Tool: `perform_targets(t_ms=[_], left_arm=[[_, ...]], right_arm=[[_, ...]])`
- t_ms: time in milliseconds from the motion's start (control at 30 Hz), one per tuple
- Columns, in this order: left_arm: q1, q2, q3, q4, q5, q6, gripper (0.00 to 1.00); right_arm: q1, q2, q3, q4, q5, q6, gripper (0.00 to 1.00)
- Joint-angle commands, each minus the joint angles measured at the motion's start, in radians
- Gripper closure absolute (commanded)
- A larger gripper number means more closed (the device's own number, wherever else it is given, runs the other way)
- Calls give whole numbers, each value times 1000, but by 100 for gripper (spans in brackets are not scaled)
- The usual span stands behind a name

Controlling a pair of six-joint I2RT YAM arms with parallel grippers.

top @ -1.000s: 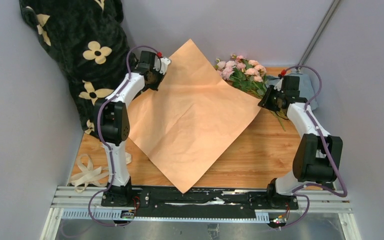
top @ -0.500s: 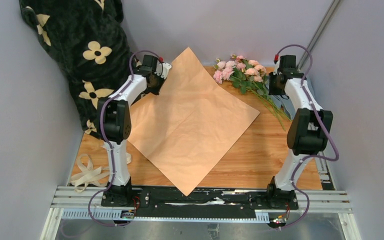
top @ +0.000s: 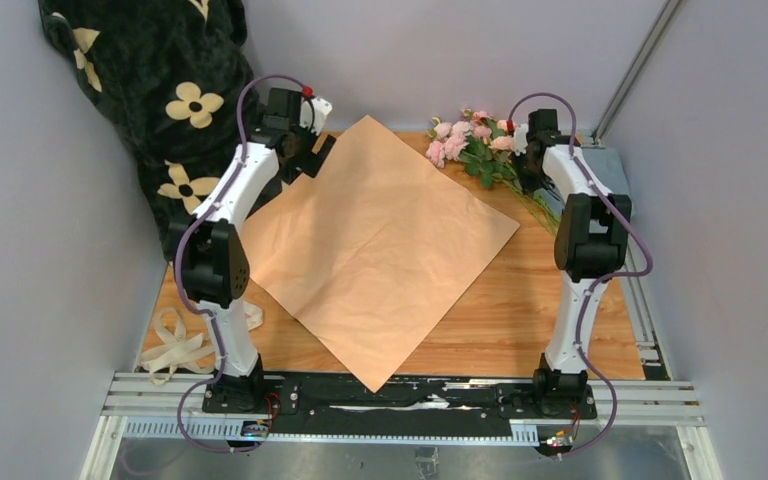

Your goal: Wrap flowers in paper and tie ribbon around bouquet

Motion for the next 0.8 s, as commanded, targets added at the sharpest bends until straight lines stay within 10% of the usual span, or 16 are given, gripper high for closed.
perform_targets(t_ms=[0,567,767], left_arm=[[-4,-104,-19,-69,82,25,3],[-4,-181,-116,-158,202,68,1],[-4,-180,-119,-162,211,63,1]], right_arm=[[40,68,64,-7,12,-80,74],[40,200,167,36,145,-180,74],[54,174,173,14,125,-190,100]])
